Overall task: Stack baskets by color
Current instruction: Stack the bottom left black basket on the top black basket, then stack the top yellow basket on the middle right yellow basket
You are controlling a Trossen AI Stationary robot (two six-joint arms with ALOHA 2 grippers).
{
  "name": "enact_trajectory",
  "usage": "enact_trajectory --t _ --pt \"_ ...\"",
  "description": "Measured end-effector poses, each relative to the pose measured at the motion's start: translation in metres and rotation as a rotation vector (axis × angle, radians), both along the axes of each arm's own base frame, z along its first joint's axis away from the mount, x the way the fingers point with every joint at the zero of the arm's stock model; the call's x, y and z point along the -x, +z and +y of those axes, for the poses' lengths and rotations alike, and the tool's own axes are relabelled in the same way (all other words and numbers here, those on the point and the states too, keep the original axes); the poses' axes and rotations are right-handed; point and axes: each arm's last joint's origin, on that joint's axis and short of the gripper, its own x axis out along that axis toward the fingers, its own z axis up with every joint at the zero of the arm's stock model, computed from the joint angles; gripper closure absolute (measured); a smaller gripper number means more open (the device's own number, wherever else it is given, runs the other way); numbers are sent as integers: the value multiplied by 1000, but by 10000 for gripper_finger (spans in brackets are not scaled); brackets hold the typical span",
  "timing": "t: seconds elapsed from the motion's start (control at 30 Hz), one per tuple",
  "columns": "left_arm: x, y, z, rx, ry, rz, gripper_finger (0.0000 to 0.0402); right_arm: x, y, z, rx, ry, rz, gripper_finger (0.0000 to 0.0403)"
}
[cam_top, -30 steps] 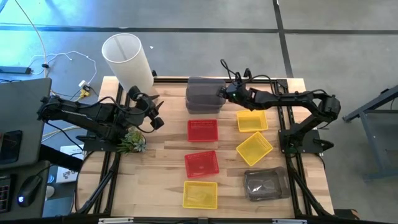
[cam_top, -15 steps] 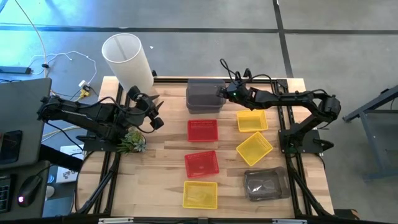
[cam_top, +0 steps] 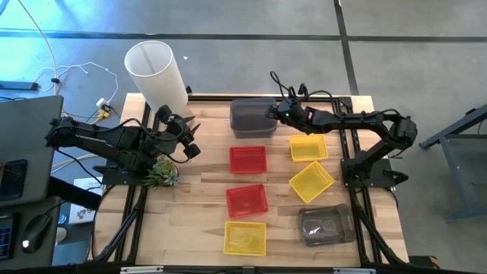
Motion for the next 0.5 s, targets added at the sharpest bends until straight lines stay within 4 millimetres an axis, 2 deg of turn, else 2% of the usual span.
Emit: enact_trajectory --t 0.13,0.27,0.5 --pt "0 0 0 0 0 0 277 0 1 -2 -1 -2 -13 330" --pt "0 0 0 0 0 1 277 -4 7 -3 35 70 -33 307" --pt "1 -1 0 0 1 20 277 -12 44 -6 147 162 57 300"
